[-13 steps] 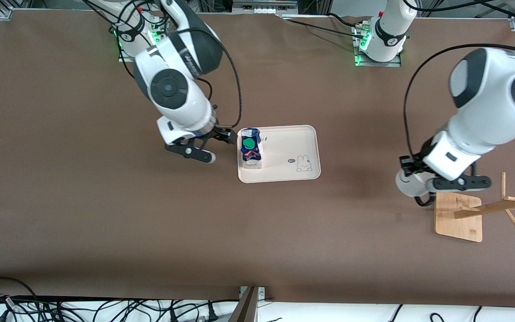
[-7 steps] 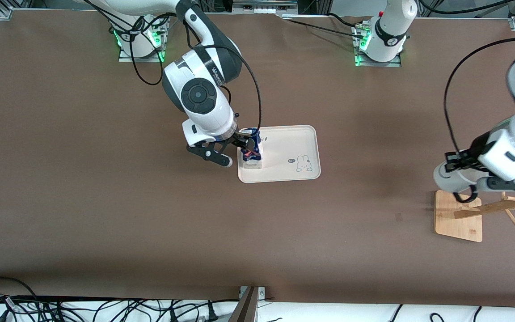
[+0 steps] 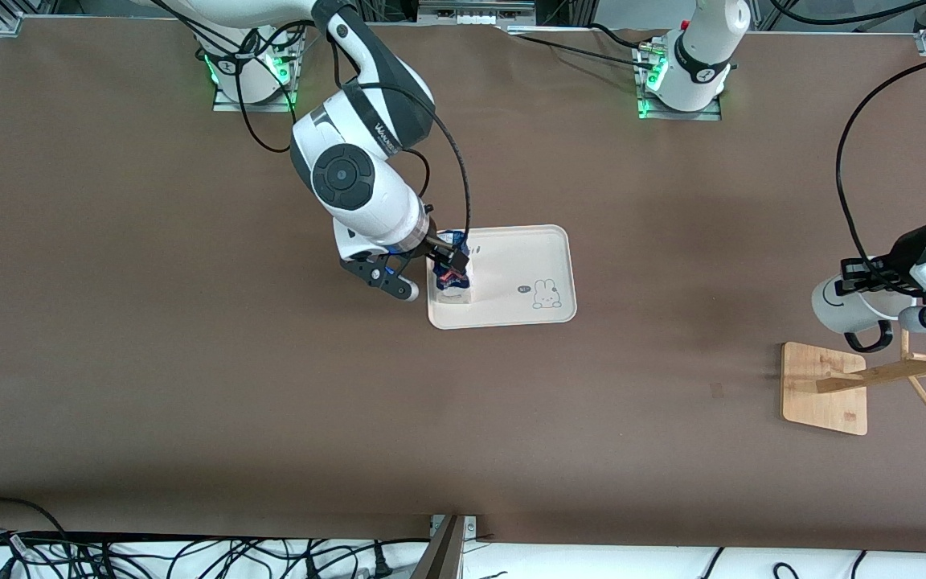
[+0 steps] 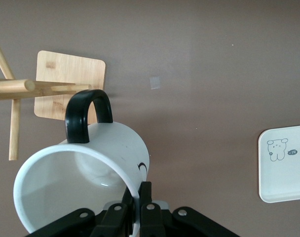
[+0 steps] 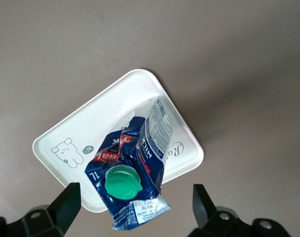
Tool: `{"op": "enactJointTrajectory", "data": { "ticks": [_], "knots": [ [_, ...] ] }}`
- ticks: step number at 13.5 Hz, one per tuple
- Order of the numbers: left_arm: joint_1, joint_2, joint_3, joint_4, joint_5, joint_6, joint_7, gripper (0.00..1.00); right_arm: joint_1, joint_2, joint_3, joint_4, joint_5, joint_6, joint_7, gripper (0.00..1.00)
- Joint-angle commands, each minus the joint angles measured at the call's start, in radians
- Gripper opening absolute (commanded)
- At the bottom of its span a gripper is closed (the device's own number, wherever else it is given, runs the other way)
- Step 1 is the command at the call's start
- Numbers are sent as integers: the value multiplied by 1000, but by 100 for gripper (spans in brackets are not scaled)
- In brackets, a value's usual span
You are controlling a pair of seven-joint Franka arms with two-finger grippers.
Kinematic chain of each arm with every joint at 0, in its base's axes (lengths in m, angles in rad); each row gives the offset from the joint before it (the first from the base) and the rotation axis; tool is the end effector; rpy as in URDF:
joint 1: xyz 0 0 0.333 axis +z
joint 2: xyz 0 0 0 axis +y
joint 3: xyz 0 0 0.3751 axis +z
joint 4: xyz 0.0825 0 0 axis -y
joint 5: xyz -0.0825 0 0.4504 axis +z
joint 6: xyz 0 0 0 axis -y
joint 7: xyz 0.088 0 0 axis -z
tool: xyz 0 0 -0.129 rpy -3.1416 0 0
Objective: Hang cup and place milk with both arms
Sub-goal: 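Hang the mug handle on the stand peg while the right gripper grasps milk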
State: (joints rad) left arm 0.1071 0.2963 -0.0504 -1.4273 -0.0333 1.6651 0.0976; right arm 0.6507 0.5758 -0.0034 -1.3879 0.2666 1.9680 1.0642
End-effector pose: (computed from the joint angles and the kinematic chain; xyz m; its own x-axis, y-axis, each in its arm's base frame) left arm 0.7252 0.0419 0.5471 0.9979 -0.0364 -0.0533 -0.0336 -0.9980 0.0531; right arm 0.6330 0.5072 0.3806 0.8537 -0.4743 -0.2152 -0.5038 -0.8568 -0.1101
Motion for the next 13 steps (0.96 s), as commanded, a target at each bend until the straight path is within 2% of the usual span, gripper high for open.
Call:
{"op": "enactJointTrajectory", "data": {
  "ticks": [1, 7, 11, 13],
  "knots": [
    [14, 12, -9, 53, 3, -19, 56, 0, 39, 28, -1, 6, 8, 37, 8, 100],
    [39, 55, -8, 97, 3, -18, 113, 0, 53, 36, -3, 13, -10, 49, -1, 100],
    [55, 72, -8, 105, 1, -11, 163, 0, 49, 36, -4, 13, -59, 43, -36, 100],
    [56, 95, -6, 154, 12, -16, 163, 0, 47, 39, -4, 13, -66, 43, -56, 100]
  ]
}}
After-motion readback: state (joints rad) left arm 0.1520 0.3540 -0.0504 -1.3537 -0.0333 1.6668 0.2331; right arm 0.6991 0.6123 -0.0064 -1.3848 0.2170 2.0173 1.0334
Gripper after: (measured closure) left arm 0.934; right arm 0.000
